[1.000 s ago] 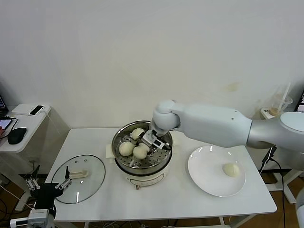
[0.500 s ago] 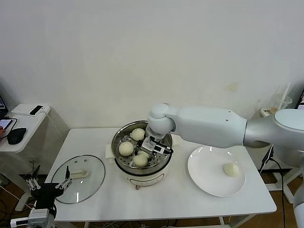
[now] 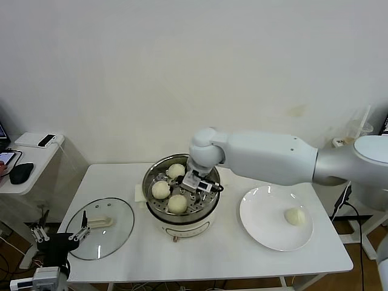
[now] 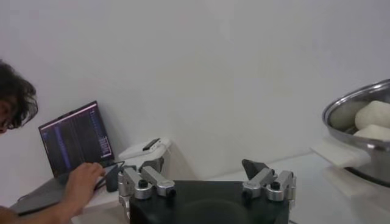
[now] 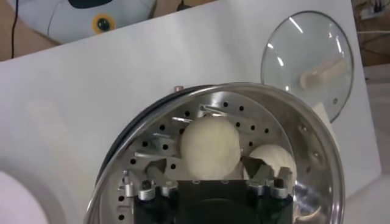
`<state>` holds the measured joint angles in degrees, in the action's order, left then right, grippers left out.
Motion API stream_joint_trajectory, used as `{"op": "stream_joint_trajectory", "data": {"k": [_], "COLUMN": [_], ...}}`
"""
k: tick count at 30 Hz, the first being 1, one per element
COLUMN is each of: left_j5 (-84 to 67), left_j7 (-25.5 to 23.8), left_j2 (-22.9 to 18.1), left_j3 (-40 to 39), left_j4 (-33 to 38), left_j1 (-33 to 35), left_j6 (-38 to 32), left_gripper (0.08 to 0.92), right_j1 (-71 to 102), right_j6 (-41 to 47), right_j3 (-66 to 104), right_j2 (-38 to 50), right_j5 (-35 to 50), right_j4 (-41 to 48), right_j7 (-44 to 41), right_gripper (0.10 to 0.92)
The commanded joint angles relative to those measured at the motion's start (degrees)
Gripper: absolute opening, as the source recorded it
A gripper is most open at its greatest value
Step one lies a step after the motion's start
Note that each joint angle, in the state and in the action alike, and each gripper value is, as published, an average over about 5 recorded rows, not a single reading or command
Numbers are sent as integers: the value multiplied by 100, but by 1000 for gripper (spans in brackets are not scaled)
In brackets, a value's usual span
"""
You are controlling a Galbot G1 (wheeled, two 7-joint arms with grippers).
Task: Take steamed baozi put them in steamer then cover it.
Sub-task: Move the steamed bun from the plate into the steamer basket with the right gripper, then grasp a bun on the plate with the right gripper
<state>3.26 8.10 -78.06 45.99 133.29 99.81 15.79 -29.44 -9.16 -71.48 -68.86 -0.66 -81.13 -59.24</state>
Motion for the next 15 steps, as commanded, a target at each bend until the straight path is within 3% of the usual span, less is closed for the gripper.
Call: {"op": "stream_joint_trajectory", "data": {"k": [1, 9, 15], "left_j5": [-4, 15, 23], "left_j7": [-7, -12, -14], "left_j2": [16, 61, 127], "left_j3": [-3, -101, -193], "left_j4": [8, 3, 25], "left_j1": [-10, -26, -35], "left_j6": [12, 9, 6], "left_gripper": [823, 823, 823], "right_j1": [-224, -430, -287], "right_j6": [119, 1419, 2063], "right_j3": [190, 534, 751], "right_j2": [96, 1042, 2064], "right_j5": [150, 723, 642], "right_j4": [54, 96, -33], "right_j7": [-53, -506, -607], "right_gripper": [823, 823, 823]}}
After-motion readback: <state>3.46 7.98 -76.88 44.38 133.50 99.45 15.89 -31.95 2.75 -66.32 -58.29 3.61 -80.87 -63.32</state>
